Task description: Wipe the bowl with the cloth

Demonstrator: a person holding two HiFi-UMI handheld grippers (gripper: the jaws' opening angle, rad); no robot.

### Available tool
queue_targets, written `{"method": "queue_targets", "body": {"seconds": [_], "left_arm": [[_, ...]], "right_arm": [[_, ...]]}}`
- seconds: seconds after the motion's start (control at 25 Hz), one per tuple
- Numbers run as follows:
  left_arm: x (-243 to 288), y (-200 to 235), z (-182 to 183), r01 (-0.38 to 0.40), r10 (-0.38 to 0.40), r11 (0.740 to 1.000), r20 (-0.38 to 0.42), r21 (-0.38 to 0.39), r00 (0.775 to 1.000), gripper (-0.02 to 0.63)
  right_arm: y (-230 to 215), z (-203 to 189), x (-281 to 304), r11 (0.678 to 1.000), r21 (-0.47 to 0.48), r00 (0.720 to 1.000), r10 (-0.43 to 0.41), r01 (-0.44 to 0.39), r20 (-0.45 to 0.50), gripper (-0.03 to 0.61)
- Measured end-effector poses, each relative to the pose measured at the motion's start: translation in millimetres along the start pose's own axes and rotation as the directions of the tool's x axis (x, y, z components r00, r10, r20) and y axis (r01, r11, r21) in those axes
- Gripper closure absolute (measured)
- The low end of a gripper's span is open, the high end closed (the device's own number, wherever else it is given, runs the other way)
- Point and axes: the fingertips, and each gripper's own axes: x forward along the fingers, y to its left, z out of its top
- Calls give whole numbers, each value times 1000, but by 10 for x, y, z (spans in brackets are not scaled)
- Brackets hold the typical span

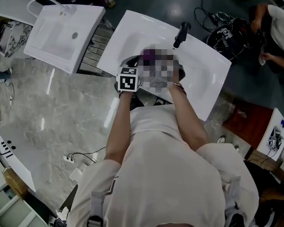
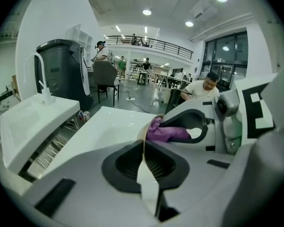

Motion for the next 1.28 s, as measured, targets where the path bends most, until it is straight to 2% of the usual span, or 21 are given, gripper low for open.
{"method": "queue_targets", "body": {"seconds": [0.24,0.48,0.72,0.92,1.04,1.16,1.28], "left_arm": [[-23,120,-65,-49,49,998,5,-40,999,595],[-99,314,-39,-101,106,990,42,-99,993,597],[-132,371,28,-127,137,982,69,-137,988,597],[-145,350,32,-67,80,982,65,-178,995,595],[-147,306,34,-8,19,980,55,-200,998,595],[-129,206,58,60,-52,979,44,-195,998,595],[-123,123,27,88,-85,979,22,-184,996,595]], "right_arm": [[-83,-144,19,998,54,999,-24,26,-38,486],[45,-133,61,1000,-6,999,17,-18,-45,486],[311,-92,85,983,-134,991,117,-126,-68,486],[537,98,54,957,-214,981,187,-195,-58,488],[572,191,24,949,-251,982,185,-191,-50,488],[430,185,24,968,-208,990,140,-144,-35,488],[273,168,6,988,-130,997,81,-82,-9,486]]}}
